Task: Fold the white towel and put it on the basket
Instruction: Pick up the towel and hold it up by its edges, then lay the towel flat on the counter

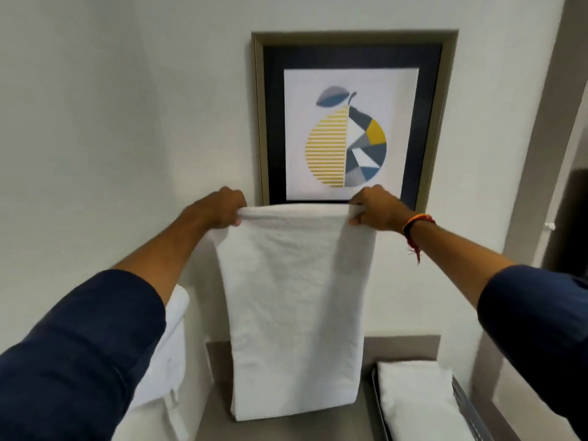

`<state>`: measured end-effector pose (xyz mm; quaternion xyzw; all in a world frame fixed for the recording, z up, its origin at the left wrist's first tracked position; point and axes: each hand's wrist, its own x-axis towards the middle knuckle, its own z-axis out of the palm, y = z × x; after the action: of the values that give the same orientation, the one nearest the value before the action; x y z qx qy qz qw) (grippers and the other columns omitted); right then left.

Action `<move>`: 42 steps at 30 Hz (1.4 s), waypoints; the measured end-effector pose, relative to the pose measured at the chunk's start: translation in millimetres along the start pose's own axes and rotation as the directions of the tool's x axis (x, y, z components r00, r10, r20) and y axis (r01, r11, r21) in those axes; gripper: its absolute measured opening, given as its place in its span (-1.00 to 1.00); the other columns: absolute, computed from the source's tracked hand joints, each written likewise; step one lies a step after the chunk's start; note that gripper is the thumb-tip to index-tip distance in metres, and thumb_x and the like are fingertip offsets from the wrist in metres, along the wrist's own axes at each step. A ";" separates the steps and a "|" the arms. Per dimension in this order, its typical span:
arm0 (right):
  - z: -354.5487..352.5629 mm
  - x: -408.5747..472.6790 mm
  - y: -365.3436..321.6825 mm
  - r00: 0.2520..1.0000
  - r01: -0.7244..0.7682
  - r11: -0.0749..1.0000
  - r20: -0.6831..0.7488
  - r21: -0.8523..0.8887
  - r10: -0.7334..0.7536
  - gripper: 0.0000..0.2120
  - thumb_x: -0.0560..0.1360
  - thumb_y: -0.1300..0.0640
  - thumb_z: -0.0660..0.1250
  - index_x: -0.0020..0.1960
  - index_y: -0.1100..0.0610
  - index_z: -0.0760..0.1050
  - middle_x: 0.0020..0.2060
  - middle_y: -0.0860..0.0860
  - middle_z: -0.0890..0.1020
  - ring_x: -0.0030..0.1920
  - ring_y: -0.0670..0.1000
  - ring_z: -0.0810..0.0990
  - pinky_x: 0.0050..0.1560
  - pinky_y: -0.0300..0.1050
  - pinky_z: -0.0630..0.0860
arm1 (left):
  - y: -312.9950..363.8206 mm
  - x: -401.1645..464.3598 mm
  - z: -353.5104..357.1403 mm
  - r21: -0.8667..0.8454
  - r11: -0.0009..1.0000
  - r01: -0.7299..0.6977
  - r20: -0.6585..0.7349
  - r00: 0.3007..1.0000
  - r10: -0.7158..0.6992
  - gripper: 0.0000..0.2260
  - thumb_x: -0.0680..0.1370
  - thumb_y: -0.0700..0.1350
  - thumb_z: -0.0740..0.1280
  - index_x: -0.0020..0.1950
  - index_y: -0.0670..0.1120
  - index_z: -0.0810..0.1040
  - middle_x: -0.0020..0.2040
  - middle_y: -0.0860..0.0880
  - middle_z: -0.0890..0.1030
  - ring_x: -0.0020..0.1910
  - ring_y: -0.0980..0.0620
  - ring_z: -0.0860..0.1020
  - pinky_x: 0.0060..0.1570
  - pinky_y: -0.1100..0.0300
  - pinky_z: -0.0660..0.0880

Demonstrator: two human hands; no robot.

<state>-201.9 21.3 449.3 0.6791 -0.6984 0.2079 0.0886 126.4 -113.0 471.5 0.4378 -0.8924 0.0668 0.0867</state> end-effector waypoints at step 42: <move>-118.1 7.9 -16.8 0.999 0.021 0.993 -0.042 -0.119 -0.027 -0.78 0.47 0.19 0.51 0.01 0.34 0.69 -0.11 0.25 0.67 -0.10 0.18 0.54 -0.05 -0.02 0.48 | 39.0 -31.4 -120.1 0.000 0.991 0.132 -0.086 0.987 -0.132 -0.75 0.46 -0.22 0.49 0.12 -0.24 0.69 -0.05 -0.16 0.68 -0.07 -0.11 0.58 0.00 -0.05 0.59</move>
<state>-204.5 62.8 561.4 0.6764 -0.6992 0.1798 0.1461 125.9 -41.7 580.3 0.4928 -0.8567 0.0822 0.1282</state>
